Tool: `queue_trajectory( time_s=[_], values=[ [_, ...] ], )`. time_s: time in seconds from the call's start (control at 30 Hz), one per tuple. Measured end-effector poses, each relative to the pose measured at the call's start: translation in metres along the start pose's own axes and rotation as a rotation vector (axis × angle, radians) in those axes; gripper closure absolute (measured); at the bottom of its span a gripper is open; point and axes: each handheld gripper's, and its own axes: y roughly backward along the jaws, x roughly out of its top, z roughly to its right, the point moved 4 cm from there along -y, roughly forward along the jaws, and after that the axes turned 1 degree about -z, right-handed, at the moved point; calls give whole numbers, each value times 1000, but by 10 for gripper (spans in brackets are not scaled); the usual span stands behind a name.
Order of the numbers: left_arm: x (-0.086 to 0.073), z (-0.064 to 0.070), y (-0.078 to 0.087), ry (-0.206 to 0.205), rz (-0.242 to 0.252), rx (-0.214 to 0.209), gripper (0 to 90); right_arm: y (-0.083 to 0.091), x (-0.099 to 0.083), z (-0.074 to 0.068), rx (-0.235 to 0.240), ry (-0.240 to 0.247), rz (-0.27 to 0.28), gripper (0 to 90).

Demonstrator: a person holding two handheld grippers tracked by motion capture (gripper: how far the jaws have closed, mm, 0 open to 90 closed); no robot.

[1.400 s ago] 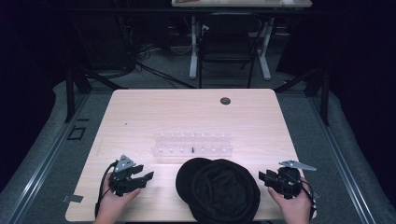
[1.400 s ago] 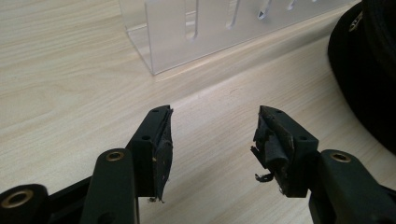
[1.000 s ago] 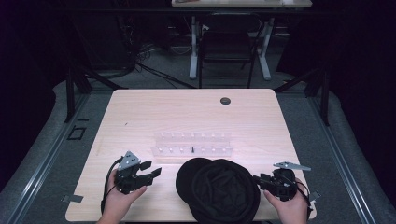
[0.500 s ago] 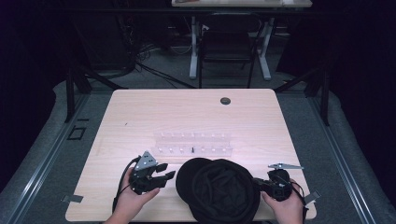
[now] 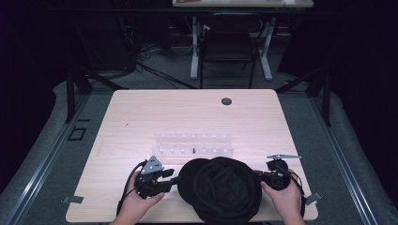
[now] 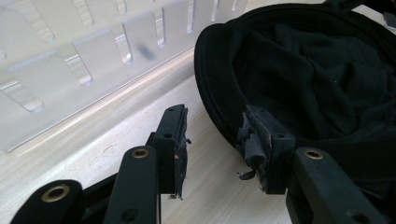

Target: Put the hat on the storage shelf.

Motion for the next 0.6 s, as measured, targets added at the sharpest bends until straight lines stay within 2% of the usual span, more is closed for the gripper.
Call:
queue_trajectory(
  time_s=[0.23,0.33,0.4,0.5,0.57,0.6],
  values=[
    [-1,3,-4,-8,5,-10,596,-5,14,4,-18,1,4,856],
    [-2,5,-5,0,10,-15,596,-6,20,7,-18,-11,16,813],
    [-2,5,-4,-10,7,-15,598,-5,20,8,-18,-17,12,797],
    [-3,6,-5,-2,14,-14,598,-1,20,9,-18,-27,11,757],
    [-4,6,-5,-7,17,-10,601,7,19,8,-32,-22,-22,741],
    [-4,6,-5,-6,18,-2,601,7,19,8,-32,-22,-22,741]
  ],
)
